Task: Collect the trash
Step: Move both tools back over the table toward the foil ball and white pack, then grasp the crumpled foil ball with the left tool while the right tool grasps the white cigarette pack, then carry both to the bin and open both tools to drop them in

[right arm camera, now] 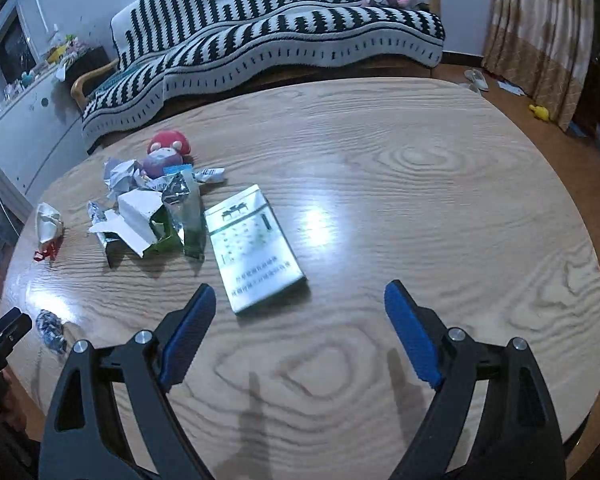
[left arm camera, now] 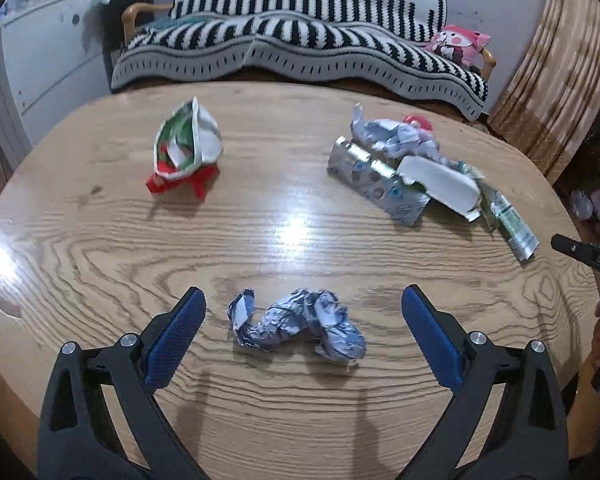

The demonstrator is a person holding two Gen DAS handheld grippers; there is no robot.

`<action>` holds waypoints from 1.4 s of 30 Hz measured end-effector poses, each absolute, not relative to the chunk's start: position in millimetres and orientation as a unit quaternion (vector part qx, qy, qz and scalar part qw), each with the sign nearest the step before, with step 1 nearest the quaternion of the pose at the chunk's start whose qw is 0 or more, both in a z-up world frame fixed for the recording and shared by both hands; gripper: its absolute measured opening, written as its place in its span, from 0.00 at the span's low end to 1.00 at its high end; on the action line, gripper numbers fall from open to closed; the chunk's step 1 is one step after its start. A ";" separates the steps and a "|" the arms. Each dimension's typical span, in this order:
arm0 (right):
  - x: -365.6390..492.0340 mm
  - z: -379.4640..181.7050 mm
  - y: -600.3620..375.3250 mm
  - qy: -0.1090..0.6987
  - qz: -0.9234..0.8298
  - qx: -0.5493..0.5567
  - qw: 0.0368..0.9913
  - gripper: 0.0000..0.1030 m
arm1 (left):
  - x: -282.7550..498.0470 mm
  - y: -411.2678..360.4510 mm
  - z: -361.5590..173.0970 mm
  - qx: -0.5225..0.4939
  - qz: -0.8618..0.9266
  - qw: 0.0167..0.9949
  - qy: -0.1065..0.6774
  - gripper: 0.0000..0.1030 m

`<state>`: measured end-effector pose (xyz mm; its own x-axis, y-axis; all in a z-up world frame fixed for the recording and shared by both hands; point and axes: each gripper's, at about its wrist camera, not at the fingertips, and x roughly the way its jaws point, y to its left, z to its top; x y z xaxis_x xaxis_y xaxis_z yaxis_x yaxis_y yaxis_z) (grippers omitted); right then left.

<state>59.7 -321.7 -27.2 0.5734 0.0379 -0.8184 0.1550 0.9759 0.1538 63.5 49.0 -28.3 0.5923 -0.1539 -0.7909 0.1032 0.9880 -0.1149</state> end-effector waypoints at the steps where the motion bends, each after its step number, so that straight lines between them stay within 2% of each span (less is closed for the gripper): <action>1: 65.1 -29.5 -317.5 0.464 -0.033 0.099 0.880 0.81 | 65.4 50.2 -32.3 -0.027 -0.068 0.891 0.448 0.93; 14: 112.5 -68.5 -286.5 0.496 -0.032 0.024 0.867 0.82 | 79.0 31.4 -71.6 0.008 -0.057 0.870 0.490 0.92; 16: 115.0 -69.4 -285.4 0.496 -0.032 0.022 0.867 0.78 | 76.8 25.8 -71.3 0.030 -0.051 0.872 0.486 0.79; 17: 115.2 -68.3 -285.4 0.494 -0.031 0.022 0.868 0.66 | 74.2 24.3 -69.4 0.039 -0.048 0.876 0.479 0.65; 18: 114.8 -66.6 -284.4 0.493 -0.032 0.020 0.869 0.61 | 73.1 22.6 -67.0 0.039 -0.051 0.878 0.475 0.48; 19: 114.6 -65.4 -284.7 0.494 -0.033 0.024 0.869 0.59 | 72.9 21.6 -65.9 0.041 -0.051 0.879 0.473 0.42; 21: 111.6 -63.4 -287.0 0.497 -0.031 0.035 0.867 0.58 | 73.2 19.9 -64.4 0.041 -0.054 0.875 0.479 0.37; 25: 98.6 -56.3 -293.8 0.491 -0.036 0.037 0.869 0.58 | 73.8 17.2 -60.1 0.026 -0.063 0.871 0.487 0.36; 32: 54.1 -29.8 -327.8 0.466 -0.052 0.061 0.881 0.58 | 64.3 -21.0 -35.9 0.043 -0.083 0.885 0.455 0.35; 42: -51.6 -0.1 -431.5 0.430 -0.126 0.108 0.887 0.58 | 27.4 -173.4 -10.6 0.084 -0.200 0.889 0.404 0.36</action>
<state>-51.6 -431.5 -0.1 0.5977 -0.1314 -0.7909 0.3166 0.9450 0.0823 27.4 -173.4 -10.6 0.5932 -0.2874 -0.7520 0.4224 0.9063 -0.0131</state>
